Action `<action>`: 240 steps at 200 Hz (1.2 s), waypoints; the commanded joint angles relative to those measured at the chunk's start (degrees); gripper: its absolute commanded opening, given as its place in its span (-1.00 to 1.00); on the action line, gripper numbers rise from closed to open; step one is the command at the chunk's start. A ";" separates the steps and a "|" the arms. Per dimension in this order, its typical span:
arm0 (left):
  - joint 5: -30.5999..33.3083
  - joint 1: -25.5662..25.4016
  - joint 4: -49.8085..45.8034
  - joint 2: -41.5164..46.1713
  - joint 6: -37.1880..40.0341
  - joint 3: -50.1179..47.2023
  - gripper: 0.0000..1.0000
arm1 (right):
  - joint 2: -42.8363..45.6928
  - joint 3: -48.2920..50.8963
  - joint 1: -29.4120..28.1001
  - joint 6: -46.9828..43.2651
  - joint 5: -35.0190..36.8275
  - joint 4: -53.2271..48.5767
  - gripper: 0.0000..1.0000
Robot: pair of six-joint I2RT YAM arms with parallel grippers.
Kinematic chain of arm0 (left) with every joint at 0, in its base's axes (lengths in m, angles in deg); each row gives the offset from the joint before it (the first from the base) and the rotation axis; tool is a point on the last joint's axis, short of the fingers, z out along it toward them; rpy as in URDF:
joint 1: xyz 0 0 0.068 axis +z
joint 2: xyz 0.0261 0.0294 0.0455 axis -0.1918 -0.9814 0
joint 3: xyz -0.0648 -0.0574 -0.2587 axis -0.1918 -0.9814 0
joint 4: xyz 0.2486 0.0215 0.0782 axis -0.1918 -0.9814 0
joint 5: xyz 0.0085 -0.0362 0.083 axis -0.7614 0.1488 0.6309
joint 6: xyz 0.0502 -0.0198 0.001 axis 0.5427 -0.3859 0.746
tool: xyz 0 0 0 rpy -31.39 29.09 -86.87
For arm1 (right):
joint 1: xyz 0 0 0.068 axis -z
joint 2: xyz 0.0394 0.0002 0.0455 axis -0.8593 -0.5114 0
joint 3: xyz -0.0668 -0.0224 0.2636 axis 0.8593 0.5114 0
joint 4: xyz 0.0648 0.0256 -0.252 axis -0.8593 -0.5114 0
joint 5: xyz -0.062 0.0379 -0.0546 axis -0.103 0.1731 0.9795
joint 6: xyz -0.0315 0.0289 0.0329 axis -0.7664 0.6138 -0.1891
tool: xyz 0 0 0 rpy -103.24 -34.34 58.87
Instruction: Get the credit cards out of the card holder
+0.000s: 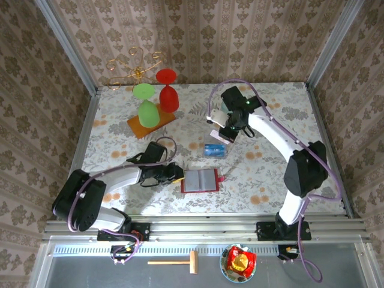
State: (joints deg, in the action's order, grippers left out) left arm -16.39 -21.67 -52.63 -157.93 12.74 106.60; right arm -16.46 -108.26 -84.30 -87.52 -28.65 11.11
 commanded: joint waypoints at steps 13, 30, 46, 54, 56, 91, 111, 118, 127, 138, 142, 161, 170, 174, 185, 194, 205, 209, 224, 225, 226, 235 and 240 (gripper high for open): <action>0.83 1.85 -3.16 2.28 1.07 1.11 -0.58 | -7.73 -9.17 0.57 -9.45 -3.99 -9.55 -1.00; 0.72 2.53 -3.66 2.85 1.26 1.03 -0.57 | -11.54 -13.62 0.75 -11.60 -5.17 -13.00 -1.00; 0.71 3.08 -3.96 3.13 1.29 0.90 -0.57 | -14.80 -17.23 0.94 -13.17 -5.48 -15.70 -1.00; 0.77 3.34 -4.06 3.21 1.22 0.78 -0.57 | -16.39 -19.07 1.14 -13.84 -5.53 -16.93 -1.00; 0.78 3.43 -4.09 3.21 1.22 0.76 -0.57 | -16.79 -19.54 1.11 -14.06 -5.49 -17.28 -1.00; 0.71 4.25 -4.05 3.39 0.87 0.25 -0.57 | -22.94 -26.59 1.55 -16.13 -4.39 -22.32 -1.00; 0.63 4.59 -4.22 3.33 0.95 0.23 -0.57 | -25.19 -28.83 1.85 -17.30 -4.25 -24.61 -1.00; 0.52 4.61 -4.21 3.22 0.96 0.23 -0.57 | -25.75 -29.11 1.91 -17.59 -4.25 -25.12 -1.00; 0.54 4.77 -4.32 3.13 1.04 0.15 -0.57 | -26.39 -29.24 1.86 -18.08 -4.47 -25.62 -1.00; 0.52 4.86 -4.33 3.04 1.00 0.07 -0.57 | -26.96 -29.23 1.94 -18.36 -4.84 -25.94 -1.00; 0.53 4.86 -4.37 2.96 1.00 0.01 -0.57 | -27.16 -29.21 1.98 -18.50 -5.01 -25.95 -1.00; 0.43 5.00 -4.33 2.78 1.13 -0.03 -0.57 | -28.09 -29.23 2.00 -18.55 -6.58 -26.10 -1.00; 0.48 5.01 -4.31 2.73 1.16 -0.04 -0.57 | -28.57 -29.24 1.94 -18.49 -7.29 -26.21 -1.00; 0.52 5.07 -4.33 2.69 1.14 -0.11 -0.57 | -28.68 -29.17 1.95 -18.50 -7.47 -26.21 -1.00; 0.53 5.13 -4.24 2.69 1.01 -0.21 -0.57 | -29.17 -29.16 1.88 -18.38 -8.14 -26.38 -1.00; 0.60 5.13 -4.15 2.69 0.96 -0.36 -0.57 | -29.49 -28.97 1.87 -18.38 -8.44 -26.48 -1.00; 0.52 5.16 -4.05 2.60 0.96 -0.39 -0.57 | -29.76 -28.98 1.86 -18.23 -8.38 -26.48 -1.00; 0.55 5.17 -4.09 2.55 0.96 -0.37 -0.57 | -29.76 -28.86 1.88 -18.28 -8.34 -26.40 -1.00; 0.60 5.21 -3.98 2.51 0.91 -0.39 -0.57 | -29.59 -28.95 1.92 -18.38 -8.13 -25.98 -1.00; 0.60 5.22 -3.98 2.51 0.89 -0.39 -0.57 | -29.54 -28.97 1.89 -18.42 -8.13 -25.92 -1.00; 0.61 5.22 -3.98 2.51 0.88 -0.39 -0.57 | -29.52 -28.93 1.87 -18.44 -8.12 -25.89 -1.00; 0.53 5.14 -3.98 2.43 0.87 -0.30 -0.57 | -29.26 -29.20 1.91 -18.54 -7.84 -25.56 -1.00; 0.59 5.21 -3.98 2.34 0.88 -0.22 -0.57 | -29.10 -29.44 2.00 -18.56 -7.57 -25.40 -1.00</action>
State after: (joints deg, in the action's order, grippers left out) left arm -15.78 -16.91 -55.47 -155.57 12.76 106.60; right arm -43.06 -137.11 -82.20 -104.94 -35.65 -11.34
